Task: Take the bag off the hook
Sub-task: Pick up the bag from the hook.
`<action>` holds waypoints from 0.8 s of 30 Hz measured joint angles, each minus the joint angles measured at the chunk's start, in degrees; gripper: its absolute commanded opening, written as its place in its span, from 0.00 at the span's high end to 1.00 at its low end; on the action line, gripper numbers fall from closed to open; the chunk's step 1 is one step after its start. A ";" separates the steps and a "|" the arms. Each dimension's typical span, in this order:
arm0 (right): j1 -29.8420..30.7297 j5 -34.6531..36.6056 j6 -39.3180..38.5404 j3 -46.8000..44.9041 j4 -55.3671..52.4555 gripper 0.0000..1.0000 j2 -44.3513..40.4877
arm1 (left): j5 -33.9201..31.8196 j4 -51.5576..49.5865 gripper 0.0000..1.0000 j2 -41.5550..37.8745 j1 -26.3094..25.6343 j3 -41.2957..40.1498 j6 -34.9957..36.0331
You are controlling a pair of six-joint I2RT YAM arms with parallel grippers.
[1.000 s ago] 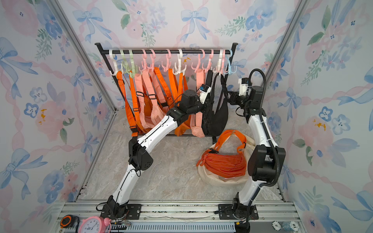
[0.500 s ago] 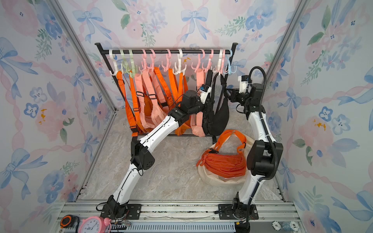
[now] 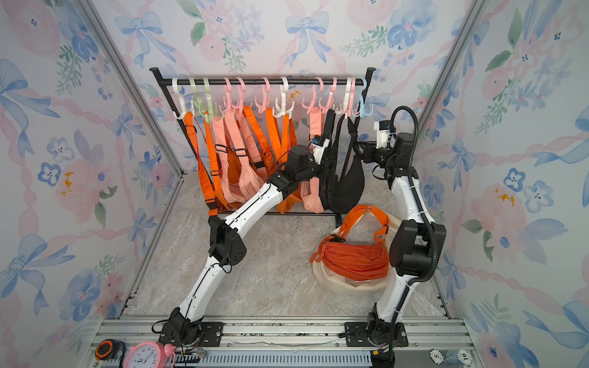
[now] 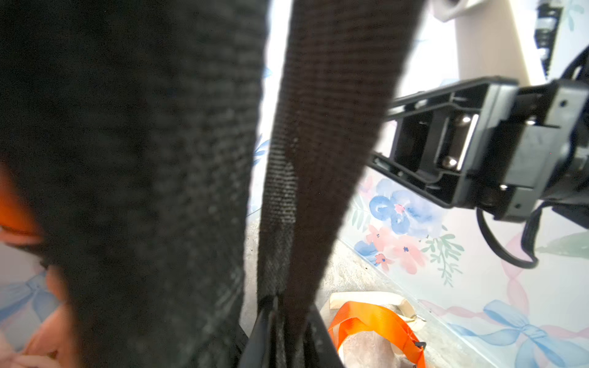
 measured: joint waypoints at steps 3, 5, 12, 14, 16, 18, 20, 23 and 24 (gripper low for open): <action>0.26 -0.22 -0.26 0.00 -0.02 0.77 0.90 | 0.04 0.17 0.70 0.52 0.48 0.00 -0.87; 0.33 -0.22 -0.46 0.00 -0.04 0.83 1.68 | 0.09 0.42 0.66 0.72 0.74 0.00 -1.16; 0.33 -0.42 -0.22 0.00 -0.22 1.00 2.27 | 2.08 2.36 0.59 1.46 0.79 0.13 -2.43; 0.33 -0.42 -0.17 0.00 -0.24 1.00 2.27 | 3.30 3.10 0.57 1.81 0.81 0.13 -2.64; 0.33 -0.39 -0.17 0.00 -0.24 1.00 2.27 | 4.46 3.65 0.56 2.10 0.79 0.13 -2.84; 0.33 -0.39 -0.17 0.00 -0.24 1.00 2.27 | 5.46 3.93 0.55 2.32 0.79 0.13 -2.84; 0.33 -0.39 -0.17 0.00 -0.24 1.00 2.27 | 6.10 4.04 0.54 2.40 0.76 0.13 -2.84; 0.33 -0.39 -0.20 0.00 -0.26 1.00 2.27 | 6.51 4.63 0.55 2.45 0.76 0.13 -2.86; 0.33 -0.39 -0.26 0.00 -0.26 1.00 2.27 | 6.56 4.92 0.59 2.47 0.74 0.13 -2.86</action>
